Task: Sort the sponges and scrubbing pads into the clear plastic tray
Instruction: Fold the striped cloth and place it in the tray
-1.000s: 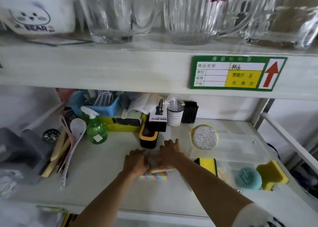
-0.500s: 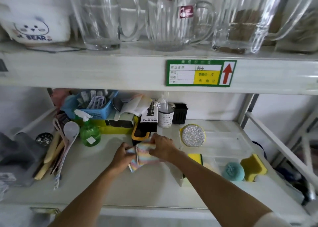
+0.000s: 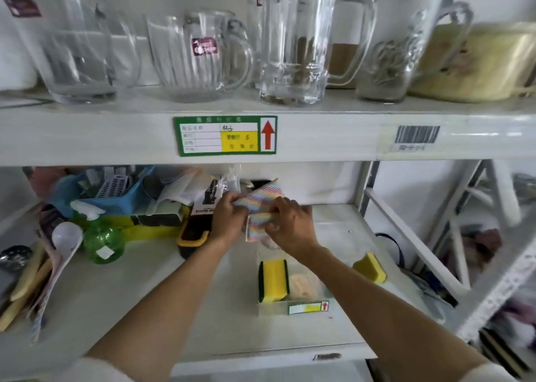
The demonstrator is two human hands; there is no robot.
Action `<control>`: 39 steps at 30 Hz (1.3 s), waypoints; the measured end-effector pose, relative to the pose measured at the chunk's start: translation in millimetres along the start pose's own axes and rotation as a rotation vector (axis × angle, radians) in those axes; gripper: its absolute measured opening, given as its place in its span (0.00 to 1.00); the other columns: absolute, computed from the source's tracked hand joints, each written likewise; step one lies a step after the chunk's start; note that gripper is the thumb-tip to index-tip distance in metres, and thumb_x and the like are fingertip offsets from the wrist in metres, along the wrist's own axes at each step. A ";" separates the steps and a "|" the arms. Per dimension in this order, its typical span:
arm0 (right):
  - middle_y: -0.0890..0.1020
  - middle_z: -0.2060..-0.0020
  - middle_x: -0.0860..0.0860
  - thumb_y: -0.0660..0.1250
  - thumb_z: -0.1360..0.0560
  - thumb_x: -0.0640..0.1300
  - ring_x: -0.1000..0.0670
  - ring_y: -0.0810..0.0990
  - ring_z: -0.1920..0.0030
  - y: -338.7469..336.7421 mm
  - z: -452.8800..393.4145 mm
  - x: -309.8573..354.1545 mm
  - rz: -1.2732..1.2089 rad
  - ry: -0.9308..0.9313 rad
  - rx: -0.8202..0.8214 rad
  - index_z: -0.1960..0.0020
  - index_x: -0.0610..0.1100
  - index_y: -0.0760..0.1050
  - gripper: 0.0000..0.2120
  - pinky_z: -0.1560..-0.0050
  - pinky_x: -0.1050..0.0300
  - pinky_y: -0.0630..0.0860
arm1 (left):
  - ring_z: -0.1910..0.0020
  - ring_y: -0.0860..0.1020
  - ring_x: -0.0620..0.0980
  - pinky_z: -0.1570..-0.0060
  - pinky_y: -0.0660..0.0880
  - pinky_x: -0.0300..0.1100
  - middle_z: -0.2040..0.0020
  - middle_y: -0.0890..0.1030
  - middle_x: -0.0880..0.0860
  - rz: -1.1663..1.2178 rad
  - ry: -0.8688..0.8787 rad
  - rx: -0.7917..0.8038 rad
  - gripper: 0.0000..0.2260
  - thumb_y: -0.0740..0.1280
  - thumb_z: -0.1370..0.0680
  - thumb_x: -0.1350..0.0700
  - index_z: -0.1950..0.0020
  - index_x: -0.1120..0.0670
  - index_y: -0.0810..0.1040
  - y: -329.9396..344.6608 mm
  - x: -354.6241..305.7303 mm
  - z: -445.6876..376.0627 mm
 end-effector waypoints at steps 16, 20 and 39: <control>0.79 0.48 0.48 0.67 0.31 0.46 0.42 0.75 0.45 -26.8 15.7 -150.1 0.169 0.210 0.163 0.45 0.47 0.76 0.15 0.45 0.49 0.67 | 0.47 0.81 0.54 0.47 0.78 0.48 0.50 0.86 0.51 -0.430 0.092 0.251 0.09 0.69 0.31 0.56 0.52 0.50 0.83 171.2 -8.7 -27.4; 0.78 0.45 0.47 0.66 0.29 0.47 0.43 0.74 0.41 -10.3 16.9 -160.4 0.155 0.231 0.251 0.41 0.47 0.75 0.17 0.43 0.49 0.67 | 0.47 0.82 0.53 0.48 0.78 0.47 0.50 0.86 0.49 -0.539 0.076 0.305 0.07 0.70 0.30 0.53 0.53 0.48 0.84 184.2 3.7 -31.8; 0.70 0.32 0.48 0.62 0.24 0.42 0.46 0.67 0.30 22.3 17.9 -173.1 0.250 0.260 0.391 0.29 0.50 0.67 0.24 0.26 0.44 0.55 | 0.35 0.74 0.58 0.37 0.73 0.50 0.34 0.73 0.59 -0.665 0.225 0.429 0.19 0.62 0.25 0.66 0.35 0.55 0.76 196.9 23.0 -38.9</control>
Point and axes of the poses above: each hand's wrist, its own z-axis away from the middle knuckle, its own y-axis out of the palm, x = y × z, the point moved 7 cm from there along -z, towards the middle knuckle
